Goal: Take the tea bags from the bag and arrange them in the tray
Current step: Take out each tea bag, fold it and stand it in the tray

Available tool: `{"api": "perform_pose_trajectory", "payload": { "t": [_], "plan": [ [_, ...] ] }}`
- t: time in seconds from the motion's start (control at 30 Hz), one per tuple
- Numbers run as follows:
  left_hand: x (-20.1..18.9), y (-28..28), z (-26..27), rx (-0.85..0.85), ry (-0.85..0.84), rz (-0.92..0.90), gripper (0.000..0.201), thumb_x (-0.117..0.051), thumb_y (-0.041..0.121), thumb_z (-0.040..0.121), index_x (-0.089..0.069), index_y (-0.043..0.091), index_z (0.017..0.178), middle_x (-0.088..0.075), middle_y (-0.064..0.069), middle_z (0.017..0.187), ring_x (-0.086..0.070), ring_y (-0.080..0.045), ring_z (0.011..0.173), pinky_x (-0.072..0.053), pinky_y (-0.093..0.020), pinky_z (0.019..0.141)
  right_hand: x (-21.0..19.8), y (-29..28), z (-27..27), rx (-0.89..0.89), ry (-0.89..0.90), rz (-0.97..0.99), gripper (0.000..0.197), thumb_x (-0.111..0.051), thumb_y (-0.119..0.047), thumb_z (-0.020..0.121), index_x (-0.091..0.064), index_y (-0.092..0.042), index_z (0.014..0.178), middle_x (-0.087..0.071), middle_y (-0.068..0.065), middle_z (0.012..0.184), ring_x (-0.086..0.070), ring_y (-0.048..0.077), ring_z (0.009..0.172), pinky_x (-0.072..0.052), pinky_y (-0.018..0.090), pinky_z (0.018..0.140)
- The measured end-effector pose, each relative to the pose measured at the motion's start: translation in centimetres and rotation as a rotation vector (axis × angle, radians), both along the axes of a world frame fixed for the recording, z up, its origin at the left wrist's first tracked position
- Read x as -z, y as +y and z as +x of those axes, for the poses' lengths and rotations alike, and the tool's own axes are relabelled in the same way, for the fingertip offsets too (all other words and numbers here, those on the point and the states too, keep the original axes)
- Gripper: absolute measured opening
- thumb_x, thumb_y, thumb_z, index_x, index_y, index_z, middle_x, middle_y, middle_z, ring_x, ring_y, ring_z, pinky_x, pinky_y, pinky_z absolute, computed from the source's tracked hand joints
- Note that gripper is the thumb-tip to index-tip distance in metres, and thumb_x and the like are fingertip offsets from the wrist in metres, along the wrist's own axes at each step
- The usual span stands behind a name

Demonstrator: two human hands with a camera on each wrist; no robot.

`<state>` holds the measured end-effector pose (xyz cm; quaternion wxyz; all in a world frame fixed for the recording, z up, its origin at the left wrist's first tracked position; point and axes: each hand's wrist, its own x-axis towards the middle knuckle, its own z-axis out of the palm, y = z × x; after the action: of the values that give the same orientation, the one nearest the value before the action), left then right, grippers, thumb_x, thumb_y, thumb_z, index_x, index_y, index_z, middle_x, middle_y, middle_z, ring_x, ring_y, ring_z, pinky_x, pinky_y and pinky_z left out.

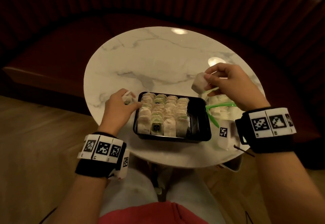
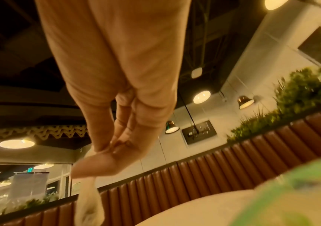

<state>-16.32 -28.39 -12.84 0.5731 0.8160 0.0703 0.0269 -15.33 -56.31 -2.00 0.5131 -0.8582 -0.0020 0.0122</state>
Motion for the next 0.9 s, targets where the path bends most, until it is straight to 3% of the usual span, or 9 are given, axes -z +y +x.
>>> {"api": "perform_pose_trajectory", "payload": {
  "t": [0.17,0.33,0.47,0.57,0.67,0.8,0.9],
  "plan": [
    [1.0,1.0,-0.1,0.051,0.096,0.148,0.032,-0.085,0.028,0.074,-0.065,0.016,0.096,-0.067,-0.002,0.086,-0.064,-0.025,0.088,-0.057,-0.048,0.078,3.4,1.0,-0.2,0.032,0.185,0.053,0.008,-0.052,-0.015,0.099,-0.057,-0.017,0.093,-0.06,0.008,0.092,-0.067,0.018,0.081,-0.061,0.038,0.069],
    [1.5,1.1,-0.1,0.109,0.17,0.173,0.042,-0.085,0.024,0.073,-0.067,0.015,0.11,-0.068,-0.005,0.093,-0.065,-0.023,0.089,-0.056,-0.039,0.079,5.5,0.5,-0.6,0.08,0.281,0.01,0.014,-0.046,-0.018,0.102,-0.051,-0.02,0.089,-0.054,0.018,0.113,-0.062,0.024,0.085,-0.061,0.039,0.067],
    [1.9,1.0,0.1,0.116,0.2,0.156,0.039,-0.082,0.026,0.077,-0.067,0.018,0.112,-0.068,-0.005,0.095,-0.063,-0.023,0.088,-0.055,-0.037,0.08,5.7,-0.6,-0.8,0.119,0.286,-0.022,0.014,-0.046,-0.02,0.102,-0.05,-0.02,0.089,-0.058,0.02,0.112,-0.063,0.027,0.087,-0.06,0.045,0.072],
    [2.2,0.8,0.2,0.118,0.218,0.121,0.037,-0.081,0.03,0.079,-0.068,0.02,0.112,-0.069,-0.005,0.097,-0.062,-0.02,0.088,-0.053,-0.035,0.08,6.0,-1.7,-0.9,0.122,0.279,-0.058,0.015,-0.046,-0.021,0.102,-0.05,-0.021,0.087,-0.06,0.02,0.111,-0.064,0.029,0.09,-0.06,0.043,0.071],
    [2.4,0.8,0.3,0.113,0.22,0.108,0.032,-0.078,0.026,0.082,-0.07,0.02,0.112,-0.07,-0.005,0.097,-0.063,-0.021,0.089,-0.052,-0.031,0.075,6.1,-2.7,-1.1,0.146,0.282,-0.072,0.016,-0.046,-0.021,0.102,-0.05,-0.022,0.086,-0.059,0.016,0.106,-0.061,0.024,0.086,-0.06,0.039,0.068],
    [2.3,0.6,0.2,0.117,0.22,0.068,0.02,-0.074,0.021,0.085,-0.069,0.024,0.104,-0.069,-0.004,0.09,-0.062,-0.019,0.08,-0.047,-0.024,0.056,5.9,-2.8,-1.4,0.129,0.276,-0.055,0.014,-0.047,-0.019,0.102,-0.05,-0.019,0.088,-0.058,0.012,0.102,-0.061,0.023,0.086,-0.057,0.035,0.065],
    [2.2,0.3,0.2,0.118,0.212,0.035,0.017,-0.074,0.019,0.085,-0.067,0.028,0.097,-0.068,-0.002,0.085,-0.061,-0.018,0.075,-0.047,-0.026,0.053,5.7,-1.9,-0.9,0.056,0.247,-0.131,0.008,-0.05,-0.017,0.1,-0.054,-0.015,0.093,-0.06,0.015,0.098,-0.062,0.021,0.081,-0.057,0.03,0.056]
  ]
}}
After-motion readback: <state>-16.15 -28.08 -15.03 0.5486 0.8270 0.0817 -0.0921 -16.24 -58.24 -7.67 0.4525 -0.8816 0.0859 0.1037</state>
